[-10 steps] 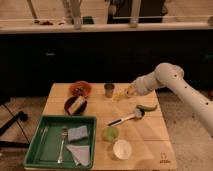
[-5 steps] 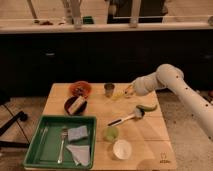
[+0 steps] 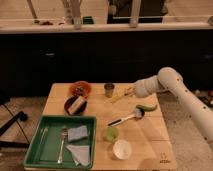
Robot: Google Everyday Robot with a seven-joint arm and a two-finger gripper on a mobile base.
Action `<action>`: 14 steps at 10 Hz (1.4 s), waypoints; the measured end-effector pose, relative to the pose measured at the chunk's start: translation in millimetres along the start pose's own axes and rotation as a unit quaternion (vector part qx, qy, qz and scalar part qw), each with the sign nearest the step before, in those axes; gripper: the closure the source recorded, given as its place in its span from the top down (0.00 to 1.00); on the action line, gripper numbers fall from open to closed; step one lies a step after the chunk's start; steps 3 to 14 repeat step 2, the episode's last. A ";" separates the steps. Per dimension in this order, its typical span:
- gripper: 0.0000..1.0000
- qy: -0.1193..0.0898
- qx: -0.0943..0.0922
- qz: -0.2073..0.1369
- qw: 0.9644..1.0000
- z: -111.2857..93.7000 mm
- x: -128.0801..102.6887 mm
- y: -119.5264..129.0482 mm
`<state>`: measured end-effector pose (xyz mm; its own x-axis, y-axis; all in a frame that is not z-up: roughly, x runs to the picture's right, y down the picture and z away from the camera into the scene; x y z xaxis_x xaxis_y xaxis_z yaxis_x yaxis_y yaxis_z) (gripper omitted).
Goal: Place banana in table surface
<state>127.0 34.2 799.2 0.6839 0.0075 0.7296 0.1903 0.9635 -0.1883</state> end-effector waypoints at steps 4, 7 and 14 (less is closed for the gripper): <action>0.00 -0.012 0.003 0.009 1.000 3.9 5.3 1.3; 0.00 -0.012 0.003 0.009 1.000 3.9 5.3 1.3; 0.00 -0.012 0.003 0.009 1.000 3.9 5.3 1.3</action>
